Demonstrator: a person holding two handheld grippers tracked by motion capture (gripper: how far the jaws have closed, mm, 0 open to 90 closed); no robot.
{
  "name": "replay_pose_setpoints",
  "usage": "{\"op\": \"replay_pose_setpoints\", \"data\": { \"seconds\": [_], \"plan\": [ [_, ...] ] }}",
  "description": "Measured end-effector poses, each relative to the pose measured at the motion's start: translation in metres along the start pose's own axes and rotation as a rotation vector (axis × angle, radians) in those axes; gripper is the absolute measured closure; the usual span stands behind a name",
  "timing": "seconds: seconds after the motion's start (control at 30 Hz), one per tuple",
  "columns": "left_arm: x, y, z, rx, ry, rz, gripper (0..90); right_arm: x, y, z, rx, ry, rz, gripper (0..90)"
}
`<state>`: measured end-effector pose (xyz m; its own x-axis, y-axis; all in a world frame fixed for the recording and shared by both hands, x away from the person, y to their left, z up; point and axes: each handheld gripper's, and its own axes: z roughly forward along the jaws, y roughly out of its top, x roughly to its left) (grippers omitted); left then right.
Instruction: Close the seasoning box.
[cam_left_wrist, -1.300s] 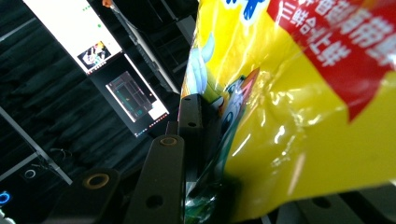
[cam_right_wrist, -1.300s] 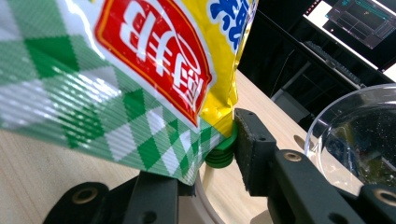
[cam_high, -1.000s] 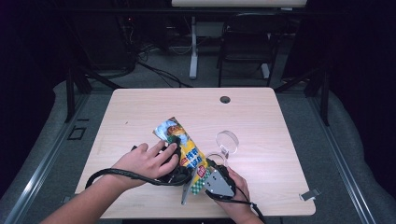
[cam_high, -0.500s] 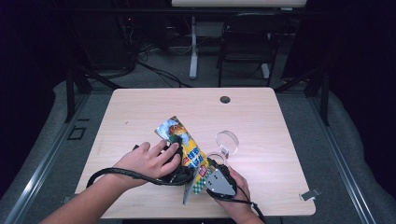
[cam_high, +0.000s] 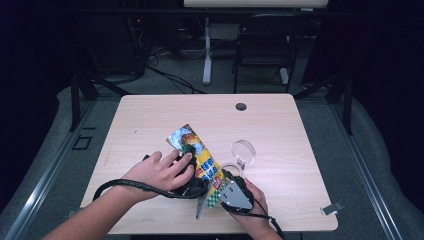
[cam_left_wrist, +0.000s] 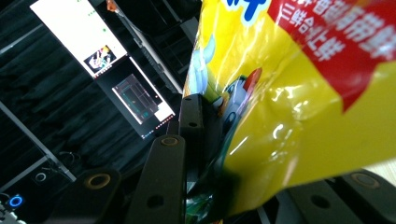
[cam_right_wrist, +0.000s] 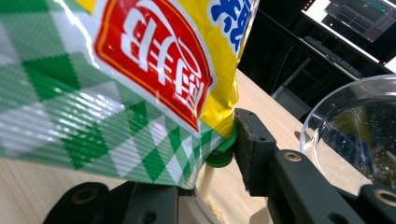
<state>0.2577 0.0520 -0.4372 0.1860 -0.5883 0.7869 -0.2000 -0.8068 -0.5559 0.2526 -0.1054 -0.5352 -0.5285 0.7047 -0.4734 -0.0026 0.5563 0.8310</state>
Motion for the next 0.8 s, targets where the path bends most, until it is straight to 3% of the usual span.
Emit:
{"op": "replay_pose_setpoints", "data": {
  "seconds": [0.8],
  "plan": [
    [0.0030,0.0037,-0.0032,-0.012,0.023,0.006,79.3,-0.0028,-0.0014,-0.0008,0.004,-0.005,0.013,70.5]
  ]
}}
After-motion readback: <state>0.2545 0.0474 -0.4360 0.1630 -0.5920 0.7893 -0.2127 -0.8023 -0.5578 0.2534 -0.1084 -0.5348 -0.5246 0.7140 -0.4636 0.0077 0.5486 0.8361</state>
